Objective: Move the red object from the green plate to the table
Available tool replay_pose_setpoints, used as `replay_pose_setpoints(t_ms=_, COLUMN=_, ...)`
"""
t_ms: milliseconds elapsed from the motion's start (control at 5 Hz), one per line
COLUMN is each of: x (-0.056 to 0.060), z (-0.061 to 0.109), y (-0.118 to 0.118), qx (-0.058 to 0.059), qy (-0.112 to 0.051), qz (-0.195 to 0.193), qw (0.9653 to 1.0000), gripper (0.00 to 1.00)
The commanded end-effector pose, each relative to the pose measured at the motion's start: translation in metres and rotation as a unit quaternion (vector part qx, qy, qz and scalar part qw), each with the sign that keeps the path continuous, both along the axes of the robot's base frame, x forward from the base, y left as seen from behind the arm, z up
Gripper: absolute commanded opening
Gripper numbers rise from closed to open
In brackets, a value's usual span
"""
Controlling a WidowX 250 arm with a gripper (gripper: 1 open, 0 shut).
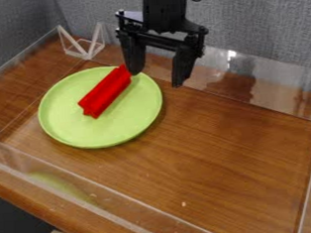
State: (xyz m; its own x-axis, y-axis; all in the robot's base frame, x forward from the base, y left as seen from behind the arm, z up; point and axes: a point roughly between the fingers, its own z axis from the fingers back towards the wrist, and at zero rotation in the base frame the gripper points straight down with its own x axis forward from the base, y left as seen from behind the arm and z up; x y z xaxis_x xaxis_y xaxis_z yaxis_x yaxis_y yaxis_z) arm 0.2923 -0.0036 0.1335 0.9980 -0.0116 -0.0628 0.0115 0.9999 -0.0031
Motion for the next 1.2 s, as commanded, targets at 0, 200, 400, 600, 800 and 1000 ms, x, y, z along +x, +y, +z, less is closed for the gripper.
replay_pose_setpoints(t_ms=0, x=-0.005, z=-0.013, y=0.021, qx=0.002, qy=0.005, qz=0.014, qw=0.9999, gripper=1.0)
replay_pose_setpoints(t_ms=200, x=-0.015, z=-0.022, y=0.055, qx=0.006, qy=0.002, qz=0.023, qw=0.9997, gripper=1.0)
replay_pose_setpoints(t_ms=400, x=-0.015, z=-0.026, y=0.09, qx=0.006, qy=-0.006, qz=0.034, qw=0.9994, gripper=1.0)
replay_pose_setpoints(t_ms=600, x=-0.005, z=-0.036, y=0.103, qx=0.004, qy=-0.009, qz=0.044, qw=0.999, gripper=1.0)
replay_pose_setpoints(t_ms=800, x=-0.006, z=-0.04, y=0.093, qx=0.004, qy=-0.005, qz=0.053, qw=0.9986, gripper=0.0)
replay_pose_setpoints(t_ms=1000, x=-0.008, z=-0.04, y=0.081, qx=0.003, qy=-0.005, qz=0.061, qw=0.9981, gripper=0.0)
